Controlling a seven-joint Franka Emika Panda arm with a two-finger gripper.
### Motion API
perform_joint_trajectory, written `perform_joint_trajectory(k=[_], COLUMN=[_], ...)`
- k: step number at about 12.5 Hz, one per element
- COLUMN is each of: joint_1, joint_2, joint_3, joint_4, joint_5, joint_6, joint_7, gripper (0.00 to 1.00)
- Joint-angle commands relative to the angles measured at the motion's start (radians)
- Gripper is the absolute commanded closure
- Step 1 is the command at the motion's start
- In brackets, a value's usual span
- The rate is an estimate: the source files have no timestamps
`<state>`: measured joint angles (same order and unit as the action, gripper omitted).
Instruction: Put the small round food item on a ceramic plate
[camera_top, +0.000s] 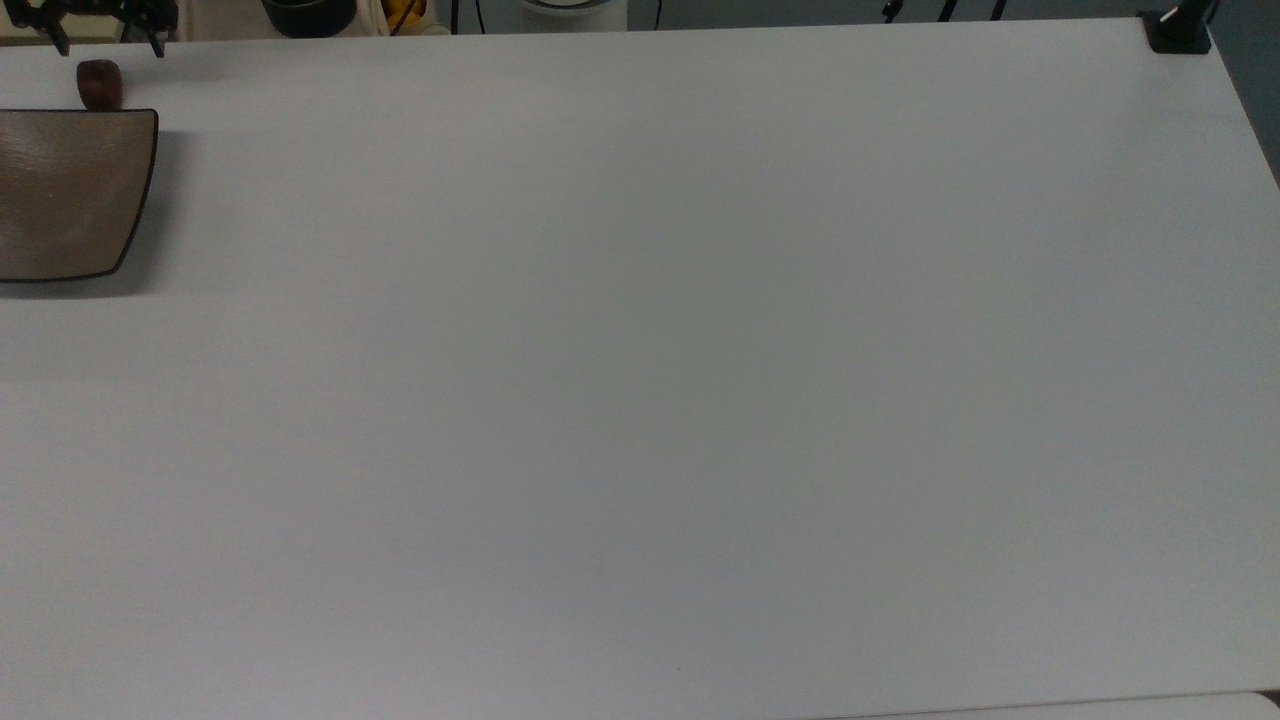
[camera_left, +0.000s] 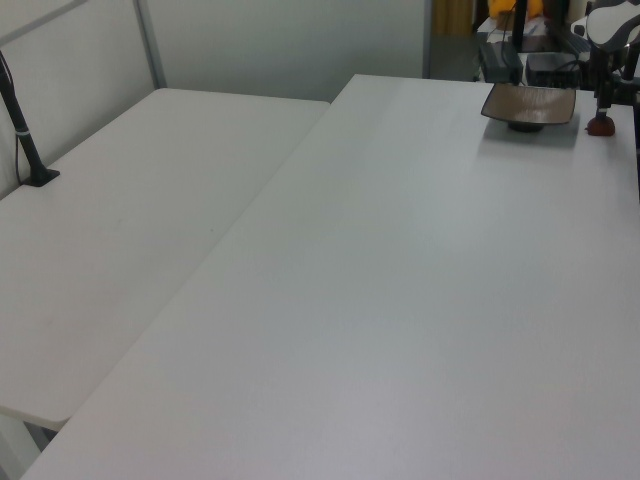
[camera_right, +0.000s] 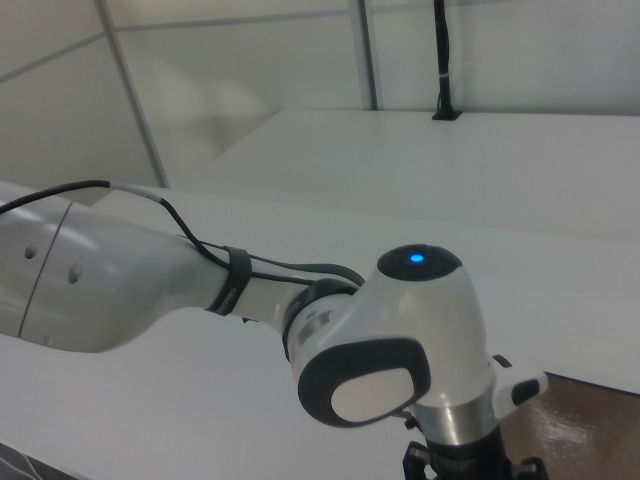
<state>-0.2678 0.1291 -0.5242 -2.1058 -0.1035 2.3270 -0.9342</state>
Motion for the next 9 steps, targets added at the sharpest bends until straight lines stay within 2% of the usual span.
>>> perform_joint_trajectory(k=[1, 9], joint_1=[-0.017, -0.053], joint_2=[0.009, 0.135], joint_3=[-0.02, -0.028], joint_4=[-0.008, 0.017], joint_5=[0.033, 0.034], joint_6=[0.034, 0.151], joint_7=[-0.093, -0.144], gripper=[0.0, 0.0])
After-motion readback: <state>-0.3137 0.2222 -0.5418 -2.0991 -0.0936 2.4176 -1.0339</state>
